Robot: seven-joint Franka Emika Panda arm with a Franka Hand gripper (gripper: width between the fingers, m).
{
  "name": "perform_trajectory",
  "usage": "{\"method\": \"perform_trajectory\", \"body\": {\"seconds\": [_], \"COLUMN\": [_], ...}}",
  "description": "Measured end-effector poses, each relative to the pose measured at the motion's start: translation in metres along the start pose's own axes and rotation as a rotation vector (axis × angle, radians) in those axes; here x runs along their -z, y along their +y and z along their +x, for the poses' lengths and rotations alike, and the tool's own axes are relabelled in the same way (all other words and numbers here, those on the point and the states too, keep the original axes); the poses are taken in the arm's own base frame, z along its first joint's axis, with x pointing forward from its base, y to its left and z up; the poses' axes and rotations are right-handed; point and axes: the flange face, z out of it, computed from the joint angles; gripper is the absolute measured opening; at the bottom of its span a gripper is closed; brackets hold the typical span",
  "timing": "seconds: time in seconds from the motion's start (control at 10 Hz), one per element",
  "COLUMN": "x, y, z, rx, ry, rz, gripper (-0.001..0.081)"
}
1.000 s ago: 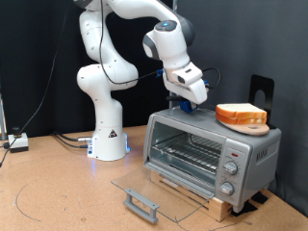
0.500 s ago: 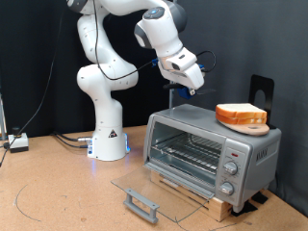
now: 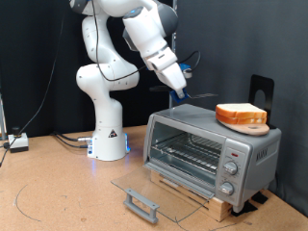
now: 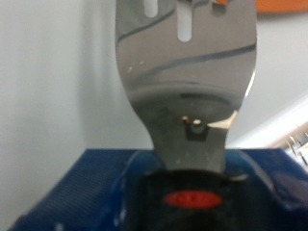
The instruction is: Make a piece of toast with the oven
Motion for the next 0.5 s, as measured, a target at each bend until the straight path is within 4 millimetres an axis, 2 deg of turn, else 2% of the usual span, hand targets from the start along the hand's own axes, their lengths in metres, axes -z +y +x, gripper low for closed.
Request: {"method": "perform_trajectory", "body": {"seconds": [0.5], "x": [0.028], "y": [0.055], "z": [-0.042], "rx": [-0.082], "ry": [-0.050], "rz": [0.007], "gripper": [0.0396]}}
